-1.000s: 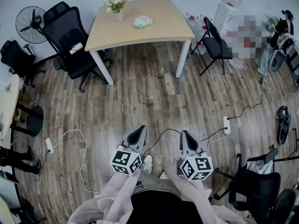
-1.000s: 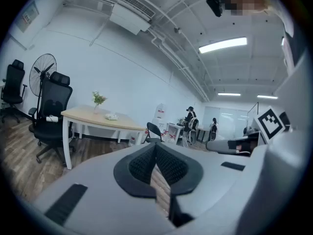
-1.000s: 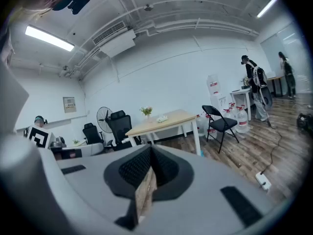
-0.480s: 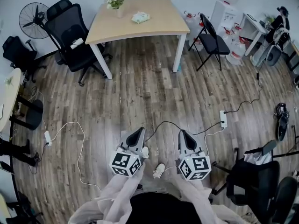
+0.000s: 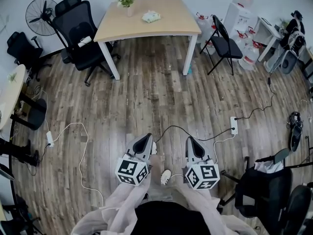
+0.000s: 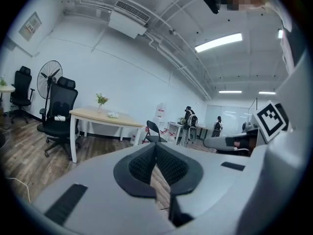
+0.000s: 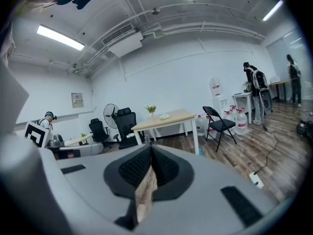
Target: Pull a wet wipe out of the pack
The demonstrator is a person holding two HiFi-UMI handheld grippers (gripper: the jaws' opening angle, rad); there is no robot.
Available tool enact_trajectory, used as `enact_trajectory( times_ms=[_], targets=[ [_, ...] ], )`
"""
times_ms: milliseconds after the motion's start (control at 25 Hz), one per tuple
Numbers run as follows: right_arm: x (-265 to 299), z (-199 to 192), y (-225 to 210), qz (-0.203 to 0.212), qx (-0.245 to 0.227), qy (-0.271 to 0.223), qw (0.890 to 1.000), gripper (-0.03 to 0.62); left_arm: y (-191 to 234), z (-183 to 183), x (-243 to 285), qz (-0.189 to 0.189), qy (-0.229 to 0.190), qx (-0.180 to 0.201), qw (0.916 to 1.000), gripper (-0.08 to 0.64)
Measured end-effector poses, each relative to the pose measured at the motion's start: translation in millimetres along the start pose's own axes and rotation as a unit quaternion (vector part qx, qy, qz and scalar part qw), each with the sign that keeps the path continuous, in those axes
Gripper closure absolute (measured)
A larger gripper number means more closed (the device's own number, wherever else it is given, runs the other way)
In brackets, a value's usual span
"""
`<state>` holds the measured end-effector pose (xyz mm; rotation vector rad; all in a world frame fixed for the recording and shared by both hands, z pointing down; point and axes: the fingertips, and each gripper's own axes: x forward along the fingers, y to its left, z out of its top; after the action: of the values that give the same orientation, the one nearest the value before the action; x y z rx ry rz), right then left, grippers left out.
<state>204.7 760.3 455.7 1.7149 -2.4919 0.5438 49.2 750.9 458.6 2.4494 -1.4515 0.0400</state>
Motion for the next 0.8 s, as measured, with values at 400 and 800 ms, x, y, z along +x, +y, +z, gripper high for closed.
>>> enact_trajectory(
  times_ms=[400,800],
  targets=[
    [45.0,17.6,-16.9,-0.007,0.001,-0.004,1.000,0.580,32.0,16.5,42.3,0.012,-0.001,0.003,0.9999,0.551],
    [128.7,45.3,-35.4,0.001,0.007,0.009,1.000,0.580,74.0,49.1,113.2,0.014,-0.007,-0.008,0.9998,0.551]
  ],
)
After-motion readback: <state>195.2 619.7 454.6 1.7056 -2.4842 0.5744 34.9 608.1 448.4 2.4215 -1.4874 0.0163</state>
